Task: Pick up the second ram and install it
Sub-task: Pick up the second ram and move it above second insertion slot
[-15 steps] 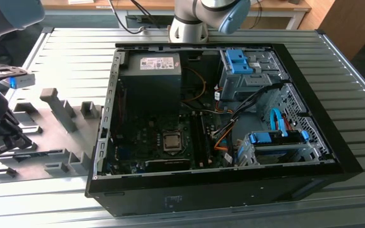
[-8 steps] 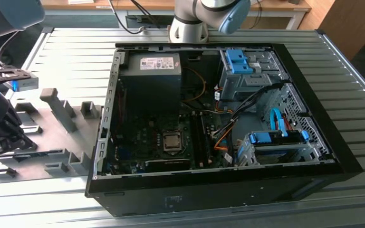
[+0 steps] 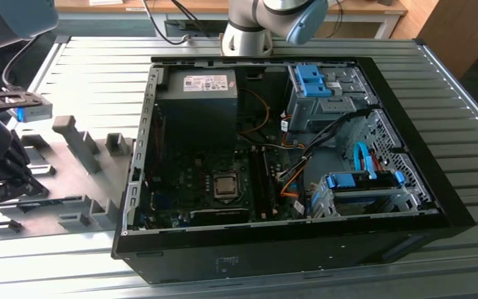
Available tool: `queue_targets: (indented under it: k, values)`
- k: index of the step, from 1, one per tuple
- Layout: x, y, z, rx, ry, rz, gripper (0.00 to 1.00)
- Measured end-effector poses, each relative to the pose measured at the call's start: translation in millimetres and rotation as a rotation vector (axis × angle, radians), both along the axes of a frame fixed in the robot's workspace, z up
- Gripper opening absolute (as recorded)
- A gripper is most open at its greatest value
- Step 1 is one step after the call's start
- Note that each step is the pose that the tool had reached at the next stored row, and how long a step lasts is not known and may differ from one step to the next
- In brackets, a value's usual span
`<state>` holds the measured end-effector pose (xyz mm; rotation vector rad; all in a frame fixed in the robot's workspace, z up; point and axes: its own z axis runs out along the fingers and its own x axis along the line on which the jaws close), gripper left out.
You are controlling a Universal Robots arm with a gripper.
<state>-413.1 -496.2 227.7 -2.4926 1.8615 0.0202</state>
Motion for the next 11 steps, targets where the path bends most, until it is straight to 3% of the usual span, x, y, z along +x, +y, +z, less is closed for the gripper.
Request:
queue_targets:
  k: [11]
  values:
    - [0.0, 0.0, 0.0, 0.0, 0.0, -0.066, 0.1]
